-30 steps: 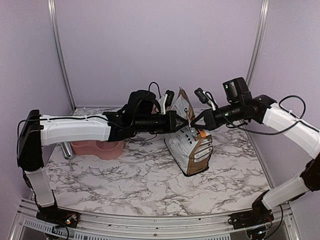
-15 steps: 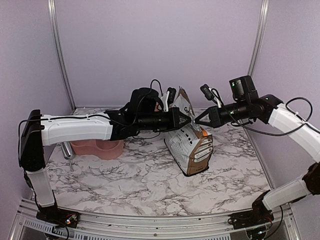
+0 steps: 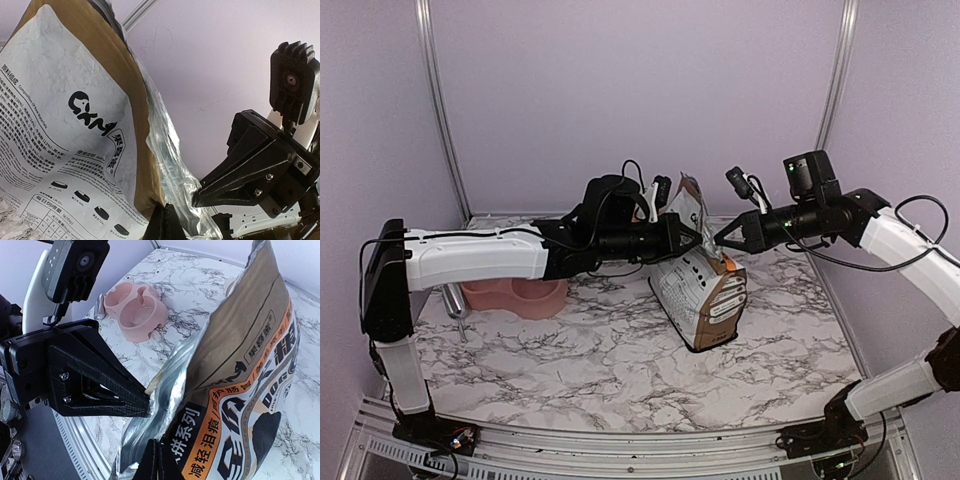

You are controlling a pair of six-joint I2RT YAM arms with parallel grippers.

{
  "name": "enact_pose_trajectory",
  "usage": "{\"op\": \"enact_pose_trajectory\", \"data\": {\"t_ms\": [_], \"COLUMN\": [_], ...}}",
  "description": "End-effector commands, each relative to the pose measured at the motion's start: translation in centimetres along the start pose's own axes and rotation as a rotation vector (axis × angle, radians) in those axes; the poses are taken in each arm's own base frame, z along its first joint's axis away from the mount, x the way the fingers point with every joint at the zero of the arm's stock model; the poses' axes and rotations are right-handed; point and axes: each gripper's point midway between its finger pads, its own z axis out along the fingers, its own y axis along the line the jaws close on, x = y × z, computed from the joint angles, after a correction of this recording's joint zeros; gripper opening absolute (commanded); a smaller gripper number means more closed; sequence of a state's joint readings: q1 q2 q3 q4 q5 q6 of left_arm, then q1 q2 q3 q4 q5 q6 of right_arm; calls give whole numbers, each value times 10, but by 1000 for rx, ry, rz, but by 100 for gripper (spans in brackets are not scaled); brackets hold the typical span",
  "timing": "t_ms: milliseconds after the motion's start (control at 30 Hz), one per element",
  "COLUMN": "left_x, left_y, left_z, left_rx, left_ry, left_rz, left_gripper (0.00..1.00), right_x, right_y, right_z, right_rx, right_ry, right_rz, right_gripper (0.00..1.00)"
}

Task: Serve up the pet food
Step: Open the seal of the pet food bag.

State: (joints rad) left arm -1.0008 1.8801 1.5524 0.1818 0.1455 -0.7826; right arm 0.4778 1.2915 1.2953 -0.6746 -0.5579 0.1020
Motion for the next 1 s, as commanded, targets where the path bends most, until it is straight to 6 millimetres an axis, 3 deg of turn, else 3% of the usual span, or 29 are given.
{"op": "enact_pose_trajectory", "data": {"t_ms": [0,233,367,667,967], "left_x": [-3,-2,-2,-3,-2], "left_y": [19,18,16,14,14], "left_z": [5,4,6,7,9], "left_rx": [-65,-47,-34,-27,-24], "left_ry": [-5,-14,-12,-11,-7], "left_rz": [-7,-5,-2,16,25], "left_gripper": [0,0,0,0,0], "right_x": [-22,-37,-44,-48,-50], "right_y": [0,4,7,-6,-3], "right_z": [-12,-15,-17,-5,13], "right_rx": [19,16,7,42,-15], "right_ry": [-68,-71,-72,-47,-37], "right_rz": [-38,-54,-63,-40,-14], "right_gripper": [8,39,50,53,51]}}
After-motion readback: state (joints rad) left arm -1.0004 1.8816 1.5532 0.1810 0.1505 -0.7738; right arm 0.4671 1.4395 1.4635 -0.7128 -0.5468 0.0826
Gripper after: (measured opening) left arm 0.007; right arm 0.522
